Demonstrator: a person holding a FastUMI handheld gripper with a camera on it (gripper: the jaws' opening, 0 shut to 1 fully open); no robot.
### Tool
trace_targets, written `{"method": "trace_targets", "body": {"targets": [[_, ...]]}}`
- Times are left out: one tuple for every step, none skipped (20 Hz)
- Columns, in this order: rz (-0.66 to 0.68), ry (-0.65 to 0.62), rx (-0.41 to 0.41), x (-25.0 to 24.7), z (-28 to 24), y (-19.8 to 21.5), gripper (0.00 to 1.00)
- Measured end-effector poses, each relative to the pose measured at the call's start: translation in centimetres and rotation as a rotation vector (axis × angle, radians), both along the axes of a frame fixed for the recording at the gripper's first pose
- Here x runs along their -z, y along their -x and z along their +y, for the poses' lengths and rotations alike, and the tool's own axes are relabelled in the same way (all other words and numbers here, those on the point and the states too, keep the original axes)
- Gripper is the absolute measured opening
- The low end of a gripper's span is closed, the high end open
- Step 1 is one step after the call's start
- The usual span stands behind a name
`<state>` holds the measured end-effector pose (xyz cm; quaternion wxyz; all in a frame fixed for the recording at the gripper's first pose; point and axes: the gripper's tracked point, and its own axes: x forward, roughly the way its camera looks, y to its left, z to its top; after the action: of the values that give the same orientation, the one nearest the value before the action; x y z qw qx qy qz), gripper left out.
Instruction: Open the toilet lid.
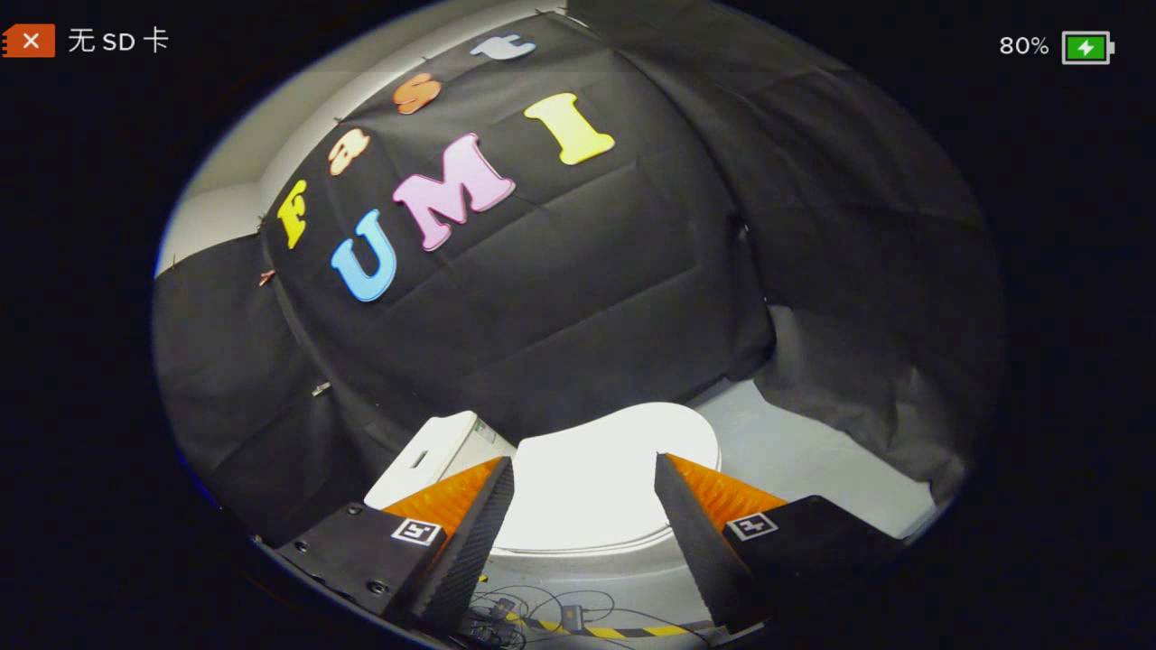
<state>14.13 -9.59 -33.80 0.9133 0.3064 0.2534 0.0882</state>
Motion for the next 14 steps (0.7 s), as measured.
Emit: {"method": "trace_targets", "body": {"targets": [[0.027, -0.015, 0.005, 1.8, -0.6, -0.4, 0.98], [0.063, -0.03, 0.008, 4.0, -1.3, -0.8, 0.98], [0.104, -0.052, 0.009, 5.9, -1.8, -1.1, 0.98], [0.132, -0.078, 0.017, 7.6, -2.4, -1.2, 0.99], [0.157, -0.102, 0.027, 9.1, -2.8, -1.4, 0.99], [0.188, -0.116, 0.028, 10.6, -2.9, -1.3, 0.99], [0.214, -0.121, 0.033, 12.3, -3.2, -1.2, 0.99], [0.236, -0.125, 0.036, 14.0, -3.2, -1.3, 0.99], [0.256, -0.138, 0.041, 15.4, -3.2, -1.5, 0.99], [0.274, -0.16, 0.05, 16.8, -3.5, -1.8, 0.99], [0.296, -0.185, 0.059, 18.2, -3.5, -2.0, 0.99], [0.318, -0.203, 0.067, 19.4, -3.5, -1.9, 0.99], [0.334, -0.217, 0.075, 20.6, -3.4, -2.1, 0.99], [0.344, -0.226, 0.08, 21.6, -3.3, -2.2, 0.99]]}}
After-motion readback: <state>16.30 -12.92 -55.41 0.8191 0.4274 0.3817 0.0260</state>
